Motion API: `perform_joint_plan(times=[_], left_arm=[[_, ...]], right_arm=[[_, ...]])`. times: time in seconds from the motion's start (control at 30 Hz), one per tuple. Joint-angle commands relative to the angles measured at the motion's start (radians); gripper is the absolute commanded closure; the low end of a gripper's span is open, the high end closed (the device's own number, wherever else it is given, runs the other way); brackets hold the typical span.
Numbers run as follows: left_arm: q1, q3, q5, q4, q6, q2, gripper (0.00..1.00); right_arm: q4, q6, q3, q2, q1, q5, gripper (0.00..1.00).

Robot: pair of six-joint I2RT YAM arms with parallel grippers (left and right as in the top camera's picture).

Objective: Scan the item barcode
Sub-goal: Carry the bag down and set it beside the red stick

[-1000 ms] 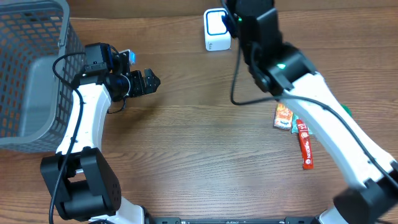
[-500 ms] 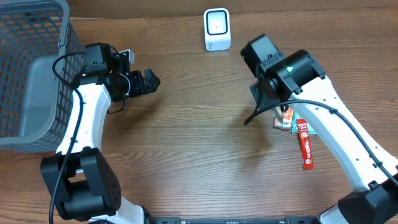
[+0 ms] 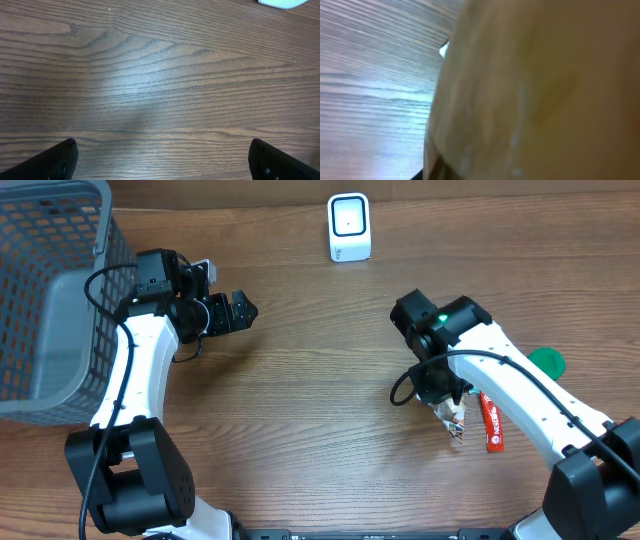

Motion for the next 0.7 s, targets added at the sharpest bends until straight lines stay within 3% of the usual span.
perform_joint_plan(times=[0.0,0.03,0.07,0.1,0.13,0.23,0.3,0.43,0.67], left_arm=[[-0.001,0.018,-0.003,0.002,-0.006,0.004,0.00],[-0.001,0.018,-0.003,0.002,-0.006,0.004,0.00],[-0.001,0.018,-0.003,0.002,-0.006,0.004,0.00],[-0.001,0.018,-0.003,0.002,-0.006,0.004,0.00],[-0.001,0.018,-0.003,0.002,-0.006,0.004,0.00],[-0.001,0.018,-0.003,0.002,-0.006,0.004,0.00],[-0.001,0.018,-0.003,0.002,-0.006,0.004,0.00],[-0.001,0.018,-0.003,0.002,-0.006,0.004,0.00],[-0.001,0.018,-0.003,0.002,-0.006,0.004,0.00]], right_arm=[[0.017,0.008,-0.042,-0.003,-0.026,0.050,0.85],[0.021,0.008,-0.048,-0.003,-0.031,0.058,0.80],[0.021,0.008,-0.050,-0.003,-0.037,0.060,0.57],[0.026,0.008,-0.050,-0.003,-0.050,0.060,0.43],[0.027,0.008,-0.050,-0.003,-0.056,0.060,0.39],[0.034,0.008,-0.050,-0.003,-0.078,0.060,0.11],[0.051,0.010,-0.050,-0.003,-0.092,0.060,0.00],[0.113,0.040,-0.050,-0.003,-0.114,0.071,0.00],[0.183,0.256,-0.050,-0.003,-0.128,0.347,0.00]])
